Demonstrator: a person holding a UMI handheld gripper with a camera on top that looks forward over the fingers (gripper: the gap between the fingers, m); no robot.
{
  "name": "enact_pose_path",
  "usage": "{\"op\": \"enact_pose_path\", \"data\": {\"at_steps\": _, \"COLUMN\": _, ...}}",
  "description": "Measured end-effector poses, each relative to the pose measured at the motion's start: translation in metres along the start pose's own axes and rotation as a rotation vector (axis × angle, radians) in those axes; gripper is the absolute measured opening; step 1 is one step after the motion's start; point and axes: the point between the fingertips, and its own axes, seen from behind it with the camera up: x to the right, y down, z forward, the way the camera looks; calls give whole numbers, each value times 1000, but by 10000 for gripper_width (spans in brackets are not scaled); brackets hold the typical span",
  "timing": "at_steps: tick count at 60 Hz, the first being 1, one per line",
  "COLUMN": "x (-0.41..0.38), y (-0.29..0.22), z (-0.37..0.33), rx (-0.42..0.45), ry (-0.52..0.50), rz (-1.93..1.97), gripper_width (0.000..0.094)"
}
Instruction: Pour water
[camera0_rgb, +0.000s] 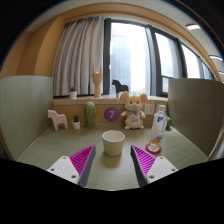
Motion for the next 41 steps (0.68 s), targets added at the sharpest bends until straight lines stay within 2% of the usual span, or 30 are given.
{"op": "enact_pose_path", "data": {"at_steps": 12, "x": -58, "y": -25, "z": -33, "rx": 54, "ry": -72, "rz": -7, "gripper_width": 704}}
{"op": "enact_pose_path", "data": {"at_steps": 41, "x": -134, "y": -27, "z": -73, "rx": 57, "ry": -193, "rz": -64, "gripper_width": 703}}
